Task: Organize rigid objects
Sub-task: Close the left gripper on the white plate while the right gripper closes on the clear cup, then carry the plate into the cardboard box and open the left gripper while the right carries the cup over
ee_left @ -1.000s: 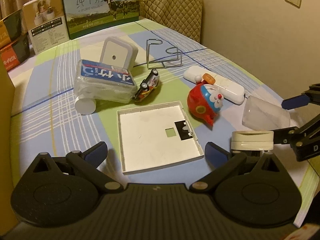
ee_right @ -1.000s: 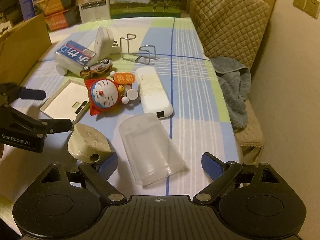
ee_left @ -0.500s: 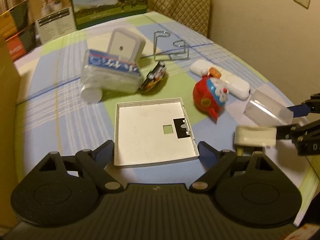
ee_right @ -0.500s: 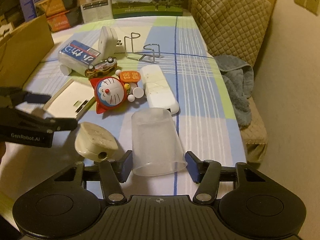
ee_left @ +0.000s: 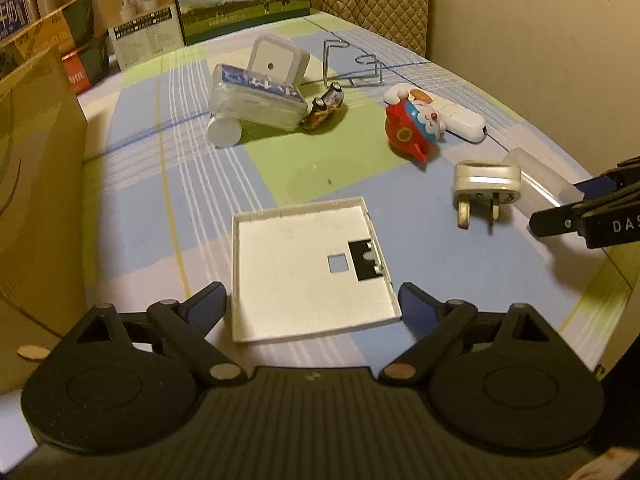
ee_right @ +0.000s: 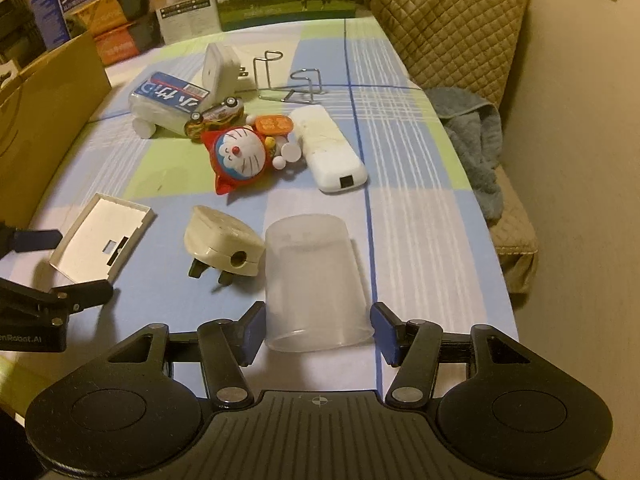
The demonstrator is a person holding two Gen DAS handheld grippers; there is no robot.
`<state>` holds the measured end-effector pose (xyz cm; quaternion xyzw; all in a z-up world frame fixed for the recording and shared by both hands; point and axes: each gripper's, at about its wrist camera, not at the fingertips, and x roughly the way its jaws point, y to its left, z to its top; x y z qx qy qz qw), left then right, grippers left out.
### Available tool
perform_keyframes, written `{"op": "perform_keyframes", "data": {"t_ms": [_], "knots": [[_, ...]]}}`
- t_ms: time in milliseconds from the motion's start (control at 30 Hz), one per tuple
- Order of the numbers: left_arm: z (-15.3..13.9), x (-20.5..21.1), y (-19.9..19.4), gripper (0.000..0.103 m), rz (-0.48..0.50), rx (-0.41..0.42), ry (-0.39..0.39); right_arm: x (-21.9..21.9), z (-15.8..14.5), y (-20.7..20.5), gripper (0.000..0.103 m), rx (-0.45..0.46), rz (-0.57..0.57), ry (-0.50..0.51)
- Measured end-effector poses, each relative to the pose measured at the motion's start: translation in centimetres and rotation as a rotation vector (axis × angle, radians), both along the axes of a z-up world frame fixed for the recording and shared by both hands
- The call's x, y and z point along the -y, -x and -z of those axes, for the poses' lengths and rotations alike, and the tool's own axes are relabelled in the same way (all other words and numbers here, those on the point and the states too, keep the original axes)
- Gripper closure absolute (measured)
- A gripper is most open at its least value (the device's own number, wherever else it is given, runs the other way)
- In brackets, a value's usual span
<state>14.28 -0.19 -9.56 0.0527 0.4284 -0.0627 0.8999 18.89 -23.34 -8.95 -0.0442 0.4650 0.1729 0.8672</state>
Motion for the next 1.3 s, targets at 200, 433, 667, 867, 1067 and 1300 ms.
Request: {"op": "perform_keyframes", "data": {"t_ms": [200, 433, 667, 867, 1067, 1300], "knots": [[0.2, -0.1, -0.9, 0.011, -0.009, 0.006, 0.016, -0.1, 0.2, -0.8, 0.036, 0.000, -0.010, -0.006], [0.4, 0.3, -1.4, 0.010, -0.002, 0.002, 0.010, -0.1, 0.1, -1.2, 0.053, 0.013, -0.018, -0.002], [0.1, 0.2, -1.1, 0.017, 0.001, -0.006, 0.014, 0.1, -0.2, -0.6, 0.053, 0.037, 0.008, 0.018], [-1.2, 0.4, -0.6, 0.017, 0.012, 0.021, 0.006, 0.6, -1.7, 0.0, 0.054, 0.099, 0.059, -0.001], [-4.1, -0.1, -0.2, 0.017, 0.001, 0.068, 0.021, 0.6, -4.2, 0.8, 0.054, 0.146, 0.068, -0.028], [-10.2, -3.6, 0.8, 0.017, -0.062, 0.151, 0.016, -3.2, -9.8, 1.3, 0.054, 0.207, -0.030, -0.114]]}}
